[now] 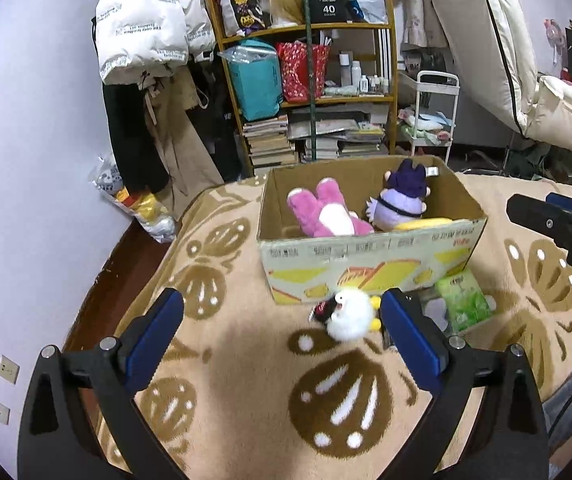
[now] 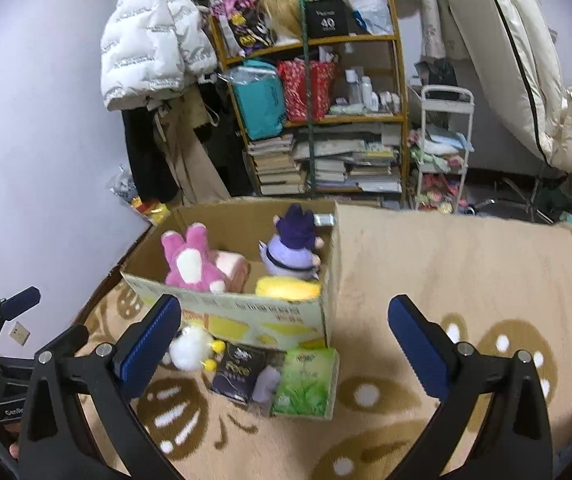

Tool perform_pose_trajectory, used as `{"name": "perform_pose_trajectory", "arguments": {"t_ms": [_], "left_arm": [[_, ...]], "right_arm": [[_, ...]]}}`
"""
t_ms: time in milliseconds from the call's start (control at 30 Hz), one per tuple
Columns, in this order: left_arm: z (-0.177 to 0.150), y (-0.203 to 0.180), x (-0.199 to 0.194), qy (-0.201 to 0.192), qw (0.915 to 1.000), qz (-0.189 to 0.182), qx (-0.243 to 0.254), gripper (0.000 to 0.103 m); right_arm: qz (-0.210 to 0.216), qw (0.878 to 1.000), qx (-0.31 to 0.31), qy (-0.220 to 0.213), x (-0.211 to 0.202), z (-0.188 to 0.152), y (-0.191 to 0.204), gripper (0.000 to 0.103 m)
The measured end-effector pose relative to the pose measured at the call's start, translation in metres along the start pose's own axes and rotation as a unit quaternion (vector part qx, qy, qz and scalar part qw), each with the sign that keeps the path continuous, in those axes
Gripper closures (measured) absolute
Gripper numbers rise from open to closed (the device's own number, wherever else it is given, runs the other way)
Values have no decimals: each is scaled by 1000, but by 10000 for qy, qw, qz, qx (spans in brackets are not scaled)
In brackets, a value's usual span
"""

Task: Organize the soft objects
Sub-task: 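Withdraw both grippers from the box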

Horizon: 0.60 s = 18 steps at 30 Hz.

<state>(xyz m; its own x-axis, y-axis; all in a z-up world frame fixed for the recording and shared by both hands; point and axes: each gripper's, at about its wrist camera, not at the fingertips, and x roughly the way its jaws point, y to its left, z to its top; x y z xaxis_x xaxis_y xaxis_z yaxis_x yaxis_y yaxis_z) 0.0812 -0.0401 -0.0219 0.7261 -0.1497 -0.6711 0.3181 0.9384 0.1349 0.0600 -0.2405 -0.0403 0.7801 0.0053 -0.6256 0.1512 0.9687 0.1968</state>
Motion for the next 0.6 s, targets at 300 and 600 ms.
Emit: {"name": "perform_pose_trajectory", "arguments": {"t_ms": [300, 600], "left_arm": [[-11, 3, 25, 290, 9992, -236, -149, 5], [-13, 2, 57, 411, 9980, -393, -291, 5]], "right_arm": [[-329, 9955, 465, 751, 34, -15, -22, 0], [-680, 9884, 661, 1185, 67, -27, -37, 2]]}}
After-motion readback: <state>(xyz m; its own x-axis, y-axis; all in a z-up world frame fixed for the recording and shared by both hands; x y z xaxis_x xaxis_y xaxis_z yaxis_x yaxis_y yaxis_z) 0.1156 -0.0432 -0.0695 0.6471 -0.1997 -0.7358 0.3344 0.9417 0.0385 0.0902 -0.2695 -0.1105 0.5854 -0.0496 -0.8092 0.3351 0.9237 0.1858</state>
